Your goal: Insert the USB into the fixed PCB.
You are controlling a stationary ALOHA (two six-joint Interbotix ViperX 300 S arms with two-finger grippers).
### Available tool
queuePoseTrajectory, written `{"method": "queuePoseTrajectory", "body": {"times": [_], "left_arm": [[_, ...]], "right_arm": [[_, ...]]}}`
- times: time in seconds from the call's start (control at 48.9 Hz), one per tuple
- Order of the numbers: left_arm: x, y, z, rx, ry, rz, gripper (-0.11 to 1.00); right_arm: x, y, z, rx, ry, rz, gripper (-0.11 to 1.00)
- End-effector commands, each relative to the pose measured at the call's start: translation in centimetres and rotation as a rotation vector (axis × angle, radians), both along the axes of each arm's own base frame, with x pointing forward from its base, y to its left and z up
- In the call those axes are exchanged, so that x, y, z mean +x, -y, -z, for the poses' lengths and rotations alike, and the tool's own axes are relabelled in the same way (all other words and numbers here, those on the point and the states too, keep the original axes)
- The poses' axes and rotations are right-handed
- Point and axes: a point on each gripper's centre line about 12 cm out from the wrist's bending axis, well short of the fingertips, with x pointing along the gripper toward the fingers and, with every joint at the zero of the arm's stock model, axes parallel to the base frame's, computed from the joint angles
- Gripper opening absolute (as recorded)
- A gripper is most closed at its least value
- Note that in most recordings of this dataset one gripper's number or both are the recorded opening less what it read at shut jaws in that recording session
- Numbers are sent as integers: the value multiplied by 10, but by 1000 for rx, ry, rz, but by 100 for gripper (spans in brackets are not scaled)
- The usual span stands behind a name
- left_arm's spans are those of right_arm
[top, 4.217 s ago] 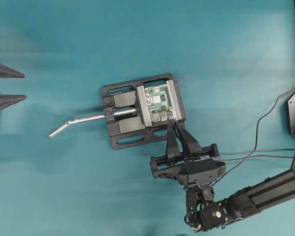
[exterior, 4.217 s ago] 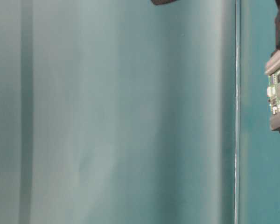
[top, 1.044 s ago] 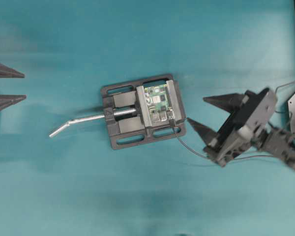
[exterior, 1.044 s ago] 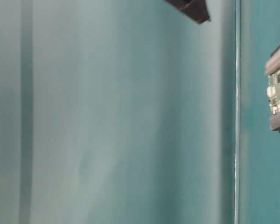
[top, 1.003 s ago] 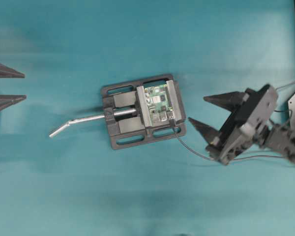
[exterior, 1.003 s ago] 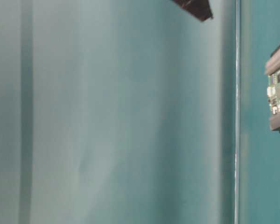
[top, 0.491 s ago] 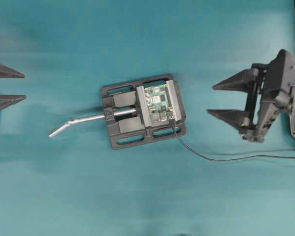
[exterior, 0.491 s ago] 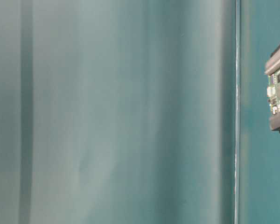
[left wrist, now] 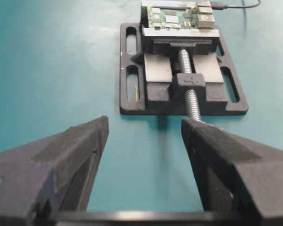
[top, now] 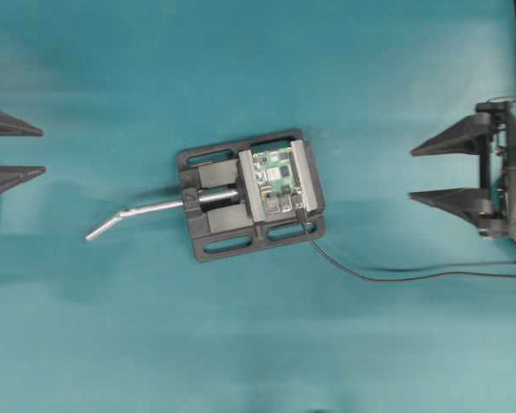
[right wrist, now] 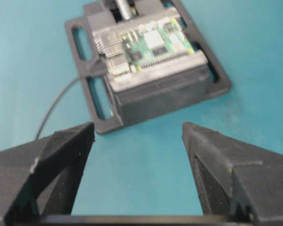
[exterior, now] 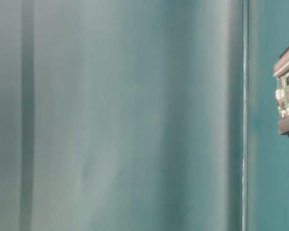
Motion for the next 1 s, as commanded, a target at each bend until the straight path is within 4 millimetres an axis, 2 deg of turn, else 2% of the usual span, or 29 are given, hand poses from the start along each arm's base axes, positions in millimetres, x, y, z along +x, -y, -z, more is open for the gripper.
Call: {"method": "queuePoseTrajectory", "body": {"times": [0.0, 0.246, 0.573, 0.983], "left_arm": [[2, 0, -9, -1, 22, -2, 68], [2, 0, -9, -2, 21, -2, 68], [2, 0, -9, -1, 22, -2, 68], [2, 0, -9, -1, 22, -2, 68]], "right_arm": [[-8, 1, -1, -5, 37, 4, 79], [-32, -8, 11, 15, 86, -71, 79], [-39, -5, 12, -146, 128, -92, 79], [-50, -4, 22, -148, 179, -76, 79]]}}
